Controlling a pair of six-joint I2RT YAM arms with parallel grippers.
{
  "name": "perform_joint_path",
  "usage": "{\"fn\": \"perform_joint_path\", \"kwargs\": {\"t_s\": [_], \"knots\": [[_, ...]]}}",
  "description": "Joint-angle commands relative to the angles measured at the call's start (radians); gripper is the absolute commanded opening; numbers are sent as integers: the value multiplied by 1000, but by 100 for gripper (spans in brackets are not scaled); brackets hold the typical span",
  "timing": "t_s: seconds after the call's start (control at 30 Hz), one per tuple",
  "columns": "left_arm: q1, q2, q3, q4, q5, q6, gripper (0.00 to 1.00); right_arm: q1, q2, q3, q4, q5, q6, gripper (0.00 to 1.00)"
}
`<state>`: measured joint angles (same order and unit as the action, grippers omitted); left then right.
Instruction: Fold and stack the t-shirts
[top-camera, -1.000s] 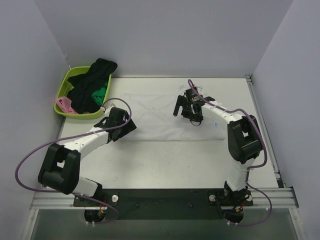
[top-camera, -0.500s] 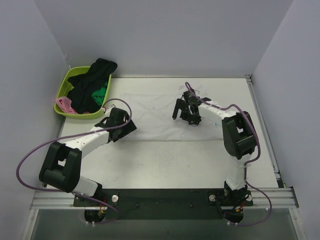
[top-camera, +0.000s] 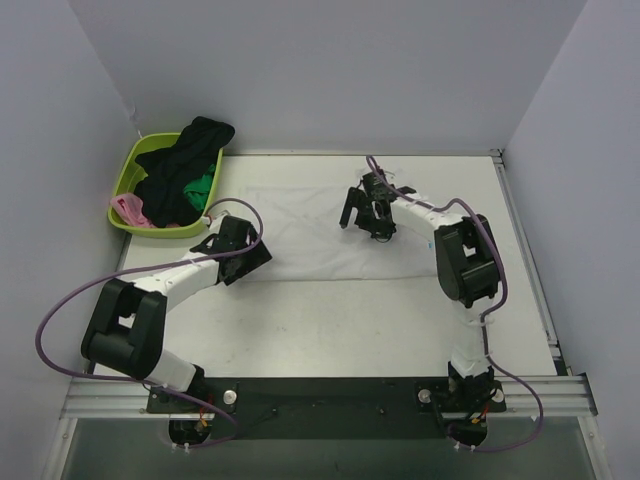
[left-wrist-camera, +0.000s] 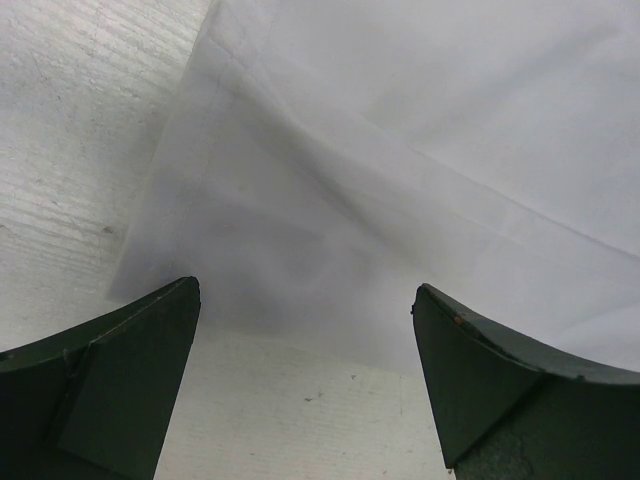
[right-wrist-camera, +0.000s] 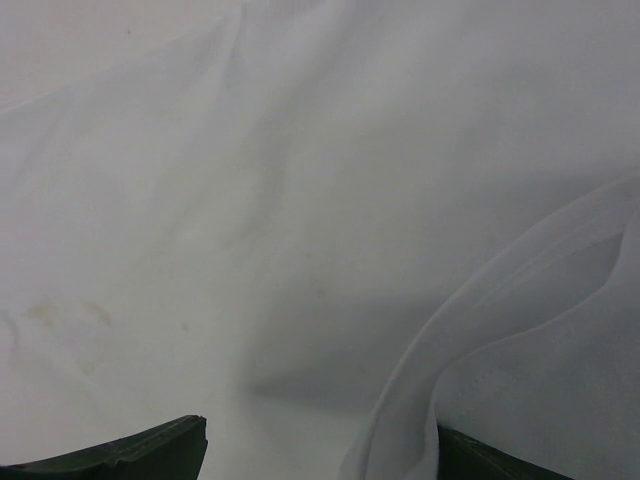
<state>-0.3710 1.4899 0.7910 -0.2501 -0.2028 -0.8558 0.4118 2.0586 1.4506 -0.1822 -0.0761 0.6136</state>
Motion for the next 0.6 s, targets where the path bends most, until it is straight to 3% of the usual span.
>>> {"fn": "perform_joint_path", "kwargs": {"t_s": [0.0,0.57], "knots": [[10,10,11,25,-12,9,97,-4,49,68,3,-11,12,96],[15,27,2,41,2,11,97,18,123,198,40,-14,35,96]]}}
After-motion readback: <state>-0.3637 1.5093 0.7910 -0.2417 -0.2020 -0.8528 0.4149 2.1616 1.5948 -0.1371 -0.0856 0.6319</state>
